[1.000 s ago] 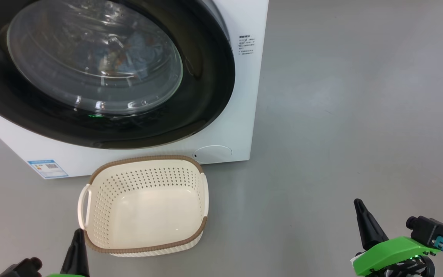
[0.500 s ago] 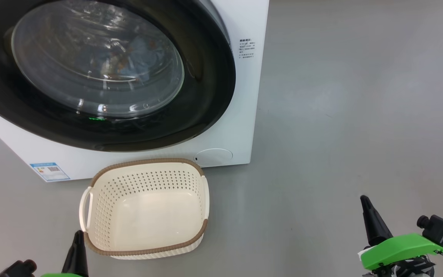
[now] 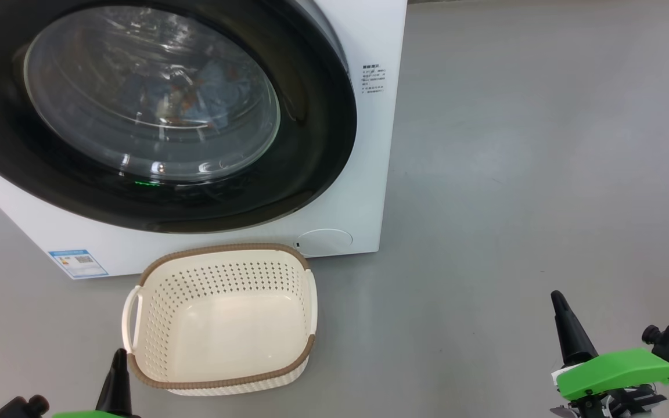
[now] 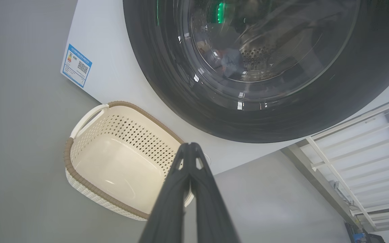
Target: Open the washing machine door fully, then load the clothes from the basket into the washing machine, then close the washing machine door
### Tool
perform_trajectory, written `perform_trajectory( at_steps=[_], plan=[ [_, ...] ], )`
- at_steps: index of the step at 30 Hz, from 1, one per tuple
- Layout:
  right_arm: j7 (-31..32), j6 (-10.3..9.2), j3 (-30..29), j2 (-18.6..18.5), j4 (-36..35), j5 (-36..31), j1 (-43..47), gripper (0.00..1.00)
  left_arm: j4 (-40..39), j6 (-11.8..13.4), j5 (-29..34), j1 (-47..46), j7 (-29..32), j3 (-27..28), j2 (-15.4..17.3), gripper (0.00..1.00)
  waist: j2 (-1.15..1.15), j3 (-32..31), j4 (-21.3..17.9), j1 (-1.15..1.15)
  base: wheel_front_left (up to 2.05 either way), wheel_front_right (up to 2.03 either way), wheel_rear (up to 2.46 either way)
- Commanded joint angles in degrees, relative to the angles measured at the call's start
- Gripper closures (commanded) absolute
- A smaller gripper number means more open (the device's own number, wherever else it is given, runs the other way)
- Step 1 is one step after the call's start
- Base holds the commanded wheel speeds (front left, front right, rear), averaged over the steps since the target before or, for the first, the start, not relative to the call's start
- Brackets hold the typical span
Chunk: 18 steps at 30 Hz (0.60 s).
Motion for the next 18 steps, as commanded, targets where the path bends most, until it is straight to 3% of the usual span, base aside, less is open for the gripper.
perform_trajectory(
  at_steps=[1, 18],
  plan=[
    [0.3, 0.02, -0.1, -0.1, -1.8, 1.4, -0.3, 1.0, -1.5, -0.1, -1.5, -2.1, 0.4, 1.2, 0.8, 1.0, 0.0, -0.1, 0.0, 0.0, 0.0, 0.0, 0.0],
    [3.3, 0.03, -2.0, 0.4, -3.9, 11.2, 0.1, 1.0, -1.8, -0.1, -11.9, -2.9, 3.4, 1.9, 0.8, 1.0, 0.0, -1.2, 0.2, 0.0, 0.0, 0.0, 0.0]
  ],
)
